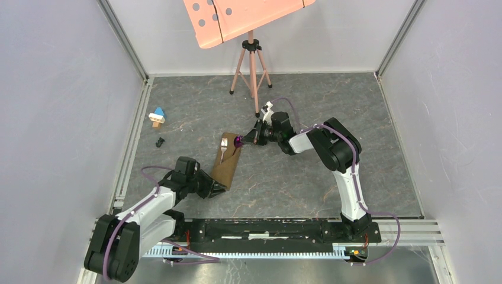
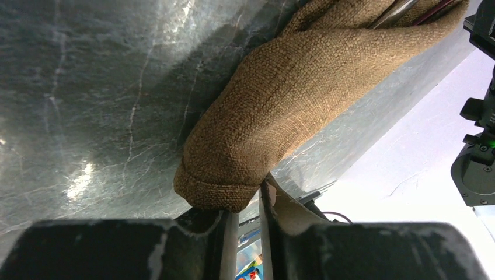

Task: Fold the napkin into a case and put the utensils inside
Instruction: Insert the spoon into the folded napkin, then reset both arms

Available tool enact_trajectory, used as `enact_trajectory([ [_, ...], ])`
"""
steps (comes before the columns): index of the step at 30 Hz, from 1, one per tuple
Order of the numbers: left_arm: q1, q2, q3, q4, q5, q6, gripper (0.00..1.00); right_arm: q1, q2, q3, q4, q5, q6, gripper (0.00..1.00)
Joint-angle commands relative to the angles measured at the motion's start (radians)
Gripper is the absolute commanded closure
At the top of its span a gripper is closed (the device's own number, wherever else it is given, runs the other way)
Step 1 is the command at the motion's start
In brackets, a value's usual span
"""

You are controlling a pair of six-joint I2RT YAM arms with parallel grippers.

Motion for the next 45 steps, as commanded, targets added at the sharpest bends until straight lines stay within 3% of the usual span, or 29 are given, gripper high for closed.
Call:
enact_trajectory([
  [1, 0.009, 0.026, -0.004, 0.016, -0.056, 0.045, 0.77, 0.002, -0.032, 0.014, 0.013, -0.031, -0.023, 1.00],
  [23, 0.009, 0.018, 0.011, 0.033, -0.102, 0.103, 0.82, 0.062, -0.038, 0.009, -0.038, -0.079, -0.051, 1.00],
  [27, 0.009, -0.010, 0.026, -0.018, -0.081, 0.124, 0.73, 0.052, -0.060, 0.040, -0.110, -0.063, -0.104, 0.80],
  [35, 0.009, -0.180, 0.078, -0.215, 0.013, 0.123, 0.52, 0.019, -0.192, 0.103, -0.361, 0.028, -0.313, 0.58],
  [37, 0.009, -0.210, 0.068, -0.236, 0.027, 0.106, 0.48, 0.010, -0.249, 0.095, -0.419, 0.071, -0.382, 0.38],
  [38, 0.009, -0.219, 0.051, -0.222, 0.034, 0.091, 0.48, 0.006, -0.272, 0.087, -0.445, 0.089, -0.415, 0.08],
  [39, 0.009, -0.227, 0.031, -0.197, 0.045, 0.074, 0.48, 0.003, -0.298, 0.079, -0.460, 0.105, -0.439, 0.02],
  [45, 0.011, -0.173, -0.080, 0.158, 0.069, -0.019, 0.43, -0.004, -0.453, -0.029, -0.516, 0.189, -0.555, 0.02],
])
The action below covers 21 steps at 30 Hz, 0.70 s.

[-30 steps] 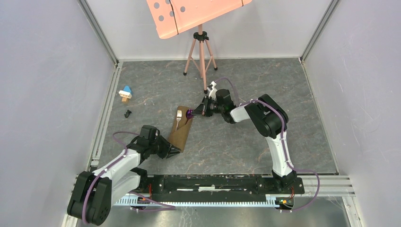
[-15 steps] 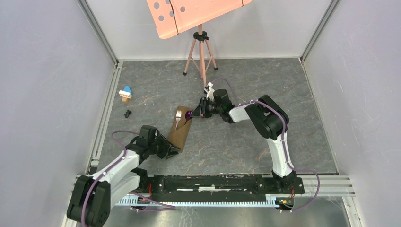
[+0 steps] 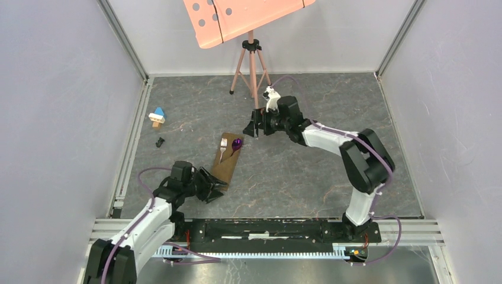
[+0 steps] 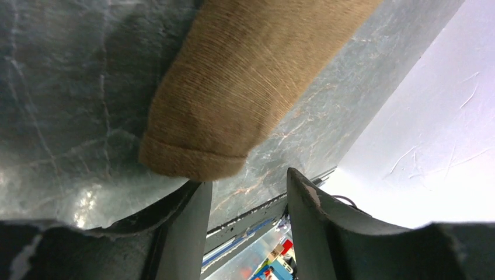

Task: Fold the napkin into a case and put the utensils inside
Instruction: Reset both arms

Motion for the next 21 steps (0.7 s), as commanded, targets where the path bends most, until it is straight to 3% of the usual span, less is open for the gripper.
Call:
enact_trajectory([
  [1, 0.006, 0.069, -0.050, 0.280, 0.027, -0.064, 0.42, -0.004, -0.147, -0.089, -0.069, 0.106, -0.151, 0.02],
  [9, 0.008, 0.375, -0.003, 0.559, 0.007, -0.042, 0.41, -0.004, -0.306, -0.205, -0.159, 0.262, -0.275, 0.02],
  [21, 0.016, 0.805, 0.136, 0.942, -0.095, -0.186, 0.44, -0.006, -0.273, -0.245, -0.140, 0.259, -0.245, 0.02],
])
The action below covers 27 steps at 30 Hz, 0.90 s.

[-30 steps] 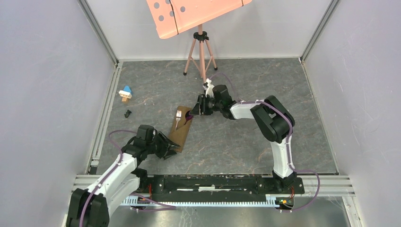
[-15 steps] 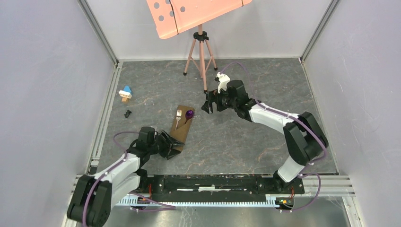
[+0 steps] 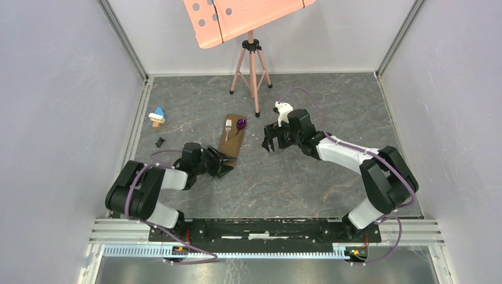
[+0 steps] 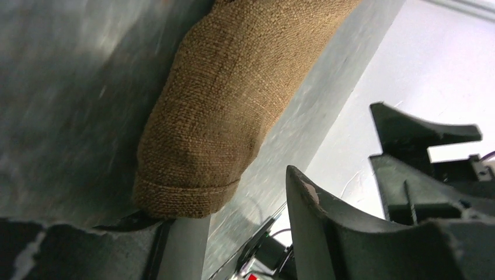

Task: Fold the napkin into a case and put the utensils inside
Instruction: Reset both arms

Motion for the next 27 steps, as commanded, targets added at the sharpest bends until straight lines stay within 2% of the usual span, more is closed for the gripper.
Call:
enact_trajectory([
  [1, 0.012, 0.159, 0.057, 0.203, -0.099, -0.097, 0.44, -0.001, 0.014, 0.013, 0.019, 0.020, 0.000, 0.02],
  [7, 0.025, 0.333, 0.132, 0.379, -0.098, -0.146, 0.48, -0.001, 0.009, 0.028, -0.014, 0.032, -0.012, 0.02],
  [8, 0.026, 0.321, 0.126, 0.383, -0.103, -0.144, 0.47, -0.001, -0.004, 0.042, -0.046, 0.052, -0.027, 0.02],
  [9, 0.027, 0.291, 0.120, 0.353, -0.116, -0.130, 0.40, -0.001, -0.018, 0.058, -0.081, 0.069, -0.041, 0.02],
  [13, 0.043, 0.073, 0.133, -0.001, -0.114, -0.014, 0.29, -0.001, -0.123, 0.127, -0.231, 0.143, -0.098, 0.02],
  [17, 0.066, -0.207, 0.175, -0.432, -0.108, 0.086, 0.26, -0.001, -0.280, 0.162, -0.356, 0.235, -0.133, 0.02],
  [20, 0.084, -0.431, 0.280, -0.697, -0.153, 0.258, 0.24, -0.001, -0.417, 0.189, -0.449, 0.336, -0.145, 0.02],
  [23, 0.087, -0.578, 0.464, -0.856, -0.203, 0.460, 0.18, -0.001, -0.572, 0.199, -0.486, 0.380, -0.173, 0.02],
  [27, 0.087, -0.618, 0.690, -0.904, -0.176, 0.643, 0.15, -0.001, -0.748, 0.229, -0.487, 0.402, -0.201, 0.02],
])
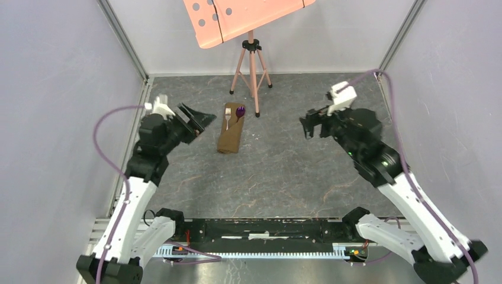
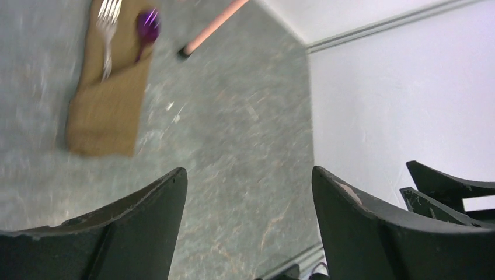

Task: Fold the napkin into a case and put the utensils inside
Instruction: Reset both arms

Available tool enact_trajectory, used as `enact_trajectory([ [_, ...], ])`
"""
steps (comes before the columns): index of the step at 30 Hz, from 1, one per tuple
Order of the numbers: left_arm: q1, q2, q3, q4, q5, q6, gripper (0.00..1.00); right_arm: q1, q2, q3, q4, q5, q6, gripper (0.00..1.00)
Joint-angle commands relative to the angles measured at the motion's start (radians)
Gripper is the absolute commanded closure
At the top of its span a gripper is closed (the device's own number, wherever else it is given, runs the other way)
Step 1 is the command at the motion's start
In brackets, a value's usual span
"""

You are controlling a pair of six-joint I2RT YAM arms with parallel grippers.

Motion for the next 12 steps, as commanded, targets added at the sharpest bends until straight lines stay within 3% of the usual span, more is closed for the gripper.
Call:
enact_trajectory([
  [1, 0.003, -0.035, 0.259, -0.155, 0.010, 0.329, 0.15, 0.000, -0.165, 0.054, -0.035, 0.079, -0.054, 0.02],
  [6, 0.003, -0.048, 0.436, -0.067, 0.123, 0.393, 0.11, 0.000, -0.352, 0.047, 0.034, 0.122, -0.072, 0.02],
  [12, 0.003, -0.087, 0.573, -0.034, 0.145, 0.505, 0.04, 0.000, -0.487, 0.018, 0.090, 0.113, -0.103, 0.02],
])
